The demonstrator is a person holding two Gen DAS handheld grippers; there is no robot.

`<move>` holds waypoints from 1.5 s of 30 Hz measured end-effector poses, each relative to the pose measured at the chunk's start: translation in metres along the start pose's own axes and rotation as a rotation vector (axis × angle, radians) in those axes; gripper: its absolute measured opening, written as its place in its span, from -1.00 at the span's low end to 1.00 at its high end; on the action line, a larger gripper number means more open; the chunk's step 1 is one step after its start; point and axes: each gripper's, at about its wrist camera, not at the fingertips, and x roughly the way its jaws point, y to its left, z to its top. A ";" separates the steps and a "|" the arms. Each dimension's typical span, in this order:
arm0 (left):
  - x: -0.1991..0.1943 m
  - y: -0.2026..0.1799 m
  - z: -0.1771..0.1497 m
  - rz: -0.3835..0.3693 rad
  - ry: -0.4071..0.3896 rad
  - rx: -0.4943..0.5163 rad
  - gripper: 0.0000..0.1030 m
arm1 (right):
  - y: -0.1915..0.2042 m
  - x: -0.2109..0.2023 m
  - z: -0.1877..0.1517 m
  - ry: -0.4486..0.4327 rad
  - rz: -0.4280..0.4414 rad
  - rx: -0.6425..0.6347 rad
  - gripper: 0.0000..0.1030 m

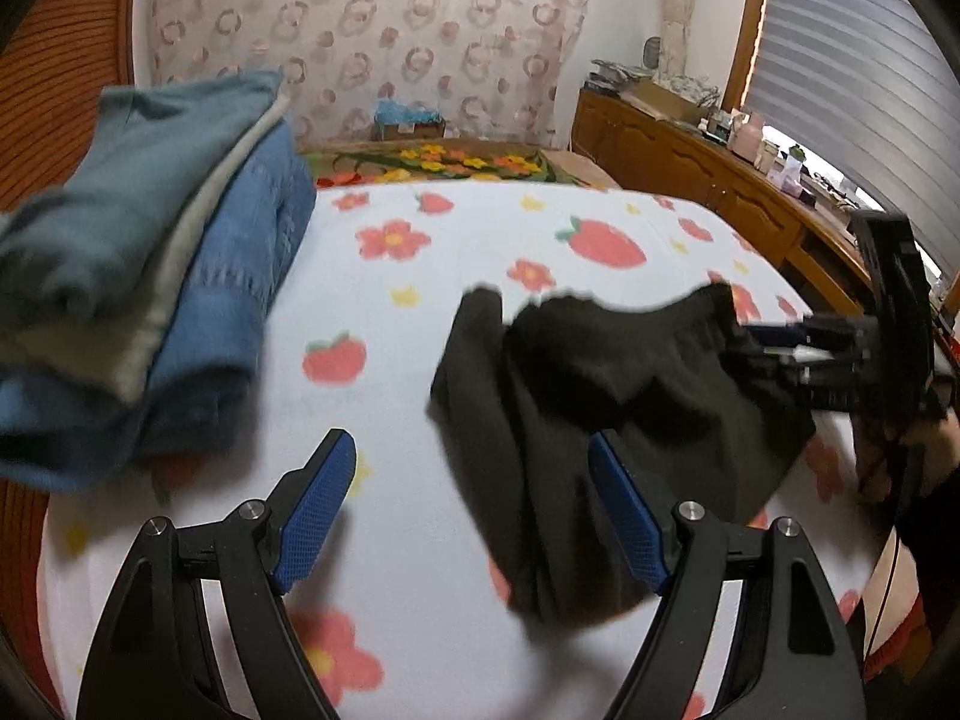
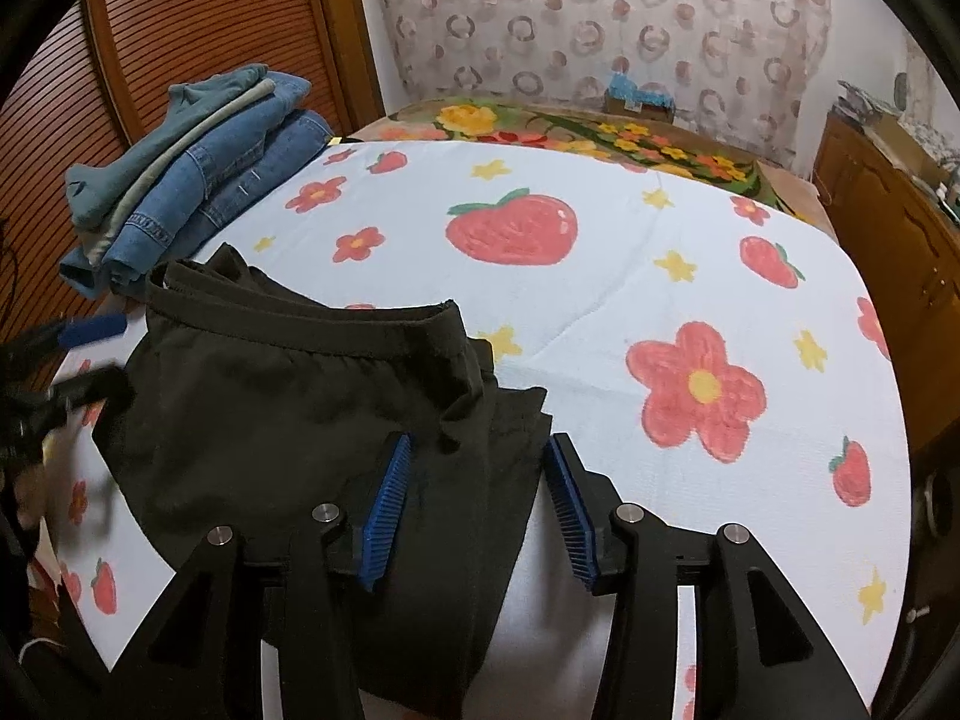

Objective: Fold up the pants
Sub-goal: 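Close the left tool on the garment's waistband while the right tool grips beside it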

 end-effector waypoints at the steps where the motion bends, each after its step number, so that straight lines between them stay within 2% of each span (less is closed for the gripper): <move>1: 0.001 0.000 0.004 -0.002 -0.003 0.004 0.57 | 0.001 0.000 -0.001 -0.006 -0.002 -0.004 -0.01; 8: 0.026 -0.006 0.025 -0.009 0.021 0.034 0.57 | 0.001 -0.001 -0.005 -0.025 -0.001 -0.012 0.07; 16: 0.053 0.002 0.021 -0.032 0.098 0.007 0.57 | 0.007 -0.001 -0.005 -0.022 -0.005 -0.045 0.21; 19: 0.054 0.001 0.018 -0.035 0.084 0.012 0.57 | 0.006 0.000 -0.004 -0.022 -0.001 -0.041 0.23; 26: 0.060 -0.009 0.017 0.000 0.105 0.066 0.75 | 0.006 0.001 -0.003 -0.021 -0.005 -0.043 0.27; 37: 0.061 -0.010 0.018 0.002 0.107 0.070 0.75 | 0.007 0.001 -0.003 -0.021 -0.005 -0.044 0.28; 42: 0.058 -0.005 0.019 -0.026 0.106 0.047 0.75 | 0.007 0.003 0.000 -0.004 0.001 -0.044 0.27; 45: 0.051 0.002 0.023 -0.091 0.082 0.015 0.75 | 0.005 0.004 0.002 0.000 0.013 -0.045 0.27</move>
